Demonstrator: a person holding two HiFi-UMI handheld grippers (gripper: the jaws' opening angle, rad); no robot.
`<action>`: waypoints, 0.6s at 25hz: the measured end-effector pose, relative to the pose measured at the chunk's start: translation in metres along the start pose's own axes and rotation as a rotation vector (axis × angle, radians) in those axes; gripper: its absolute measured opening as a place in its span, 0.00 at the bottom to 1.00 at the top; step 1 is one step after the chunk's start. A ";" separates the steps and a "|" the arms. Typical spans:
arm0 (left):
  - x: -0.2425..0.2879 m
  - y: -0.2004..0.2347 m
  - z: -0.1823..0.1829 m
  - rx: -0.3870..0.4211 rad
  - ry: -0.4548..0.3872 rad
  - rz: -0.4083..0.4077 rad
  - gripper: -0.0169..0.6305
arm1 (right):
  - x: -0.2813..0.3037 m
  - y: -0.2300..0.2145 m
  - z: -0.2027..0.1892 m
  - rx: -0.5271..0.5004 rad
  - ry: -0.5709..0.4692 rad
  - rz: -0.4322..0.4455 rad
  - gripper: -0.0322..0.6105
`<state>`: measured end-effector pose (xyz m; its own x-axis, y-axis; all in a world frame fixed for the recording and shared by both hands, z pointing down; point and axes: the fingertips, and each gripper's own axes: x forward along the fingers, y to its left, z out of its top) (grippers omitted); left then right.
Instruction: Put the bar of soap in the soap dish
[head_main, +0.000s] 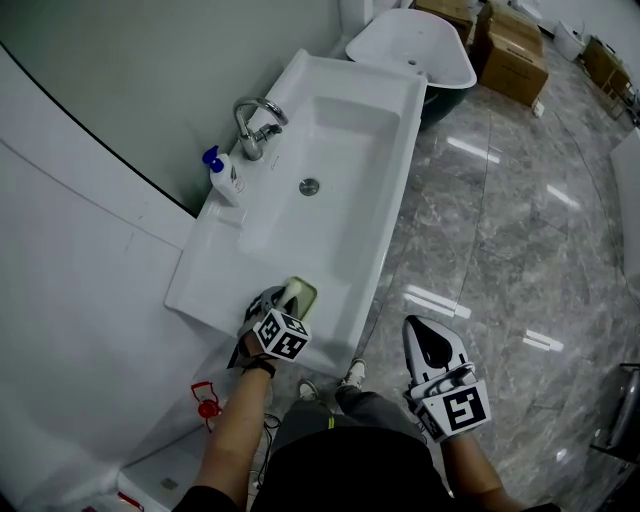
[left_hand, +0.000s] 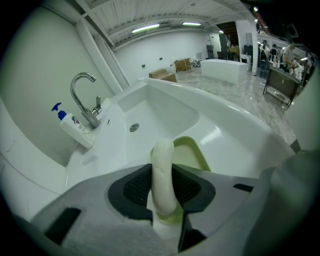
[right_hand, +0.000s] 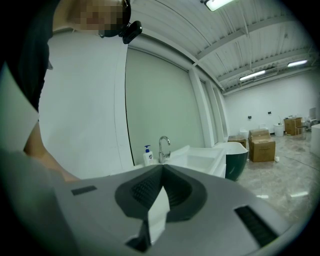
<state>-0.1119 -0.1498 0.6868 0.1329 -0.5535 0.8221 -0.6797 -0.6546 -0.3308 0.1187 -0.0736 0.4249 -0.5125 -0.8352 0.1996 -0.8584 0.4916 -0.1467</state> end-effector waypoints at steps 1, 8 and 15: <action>0.001 0.000 0.000 0.002 0.002 0.002 0.20 | 0.001 0.000 0.000 0.000 0.000 0.002 0.07; 0.007 0.002 0.003 0.010 0.001 0.014 0.20 | 0.003 -0.002 -0.002 0.006 0.005 0.003 0.07; 0.009 0.004 0.005 0.023 0.003 0.021 0.20 | 0.002 -0.004 -0.003 0.008 0.007 0.000 0.07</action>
<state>-0.1097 -0.1596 0.6911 0.1166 -0.5662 0.8160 -0.6657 -0.6542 -0.3589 0.1212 -0.0764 0.4290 -0.5130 -0.8332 0.2064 -0.8579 0.4900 -0.1546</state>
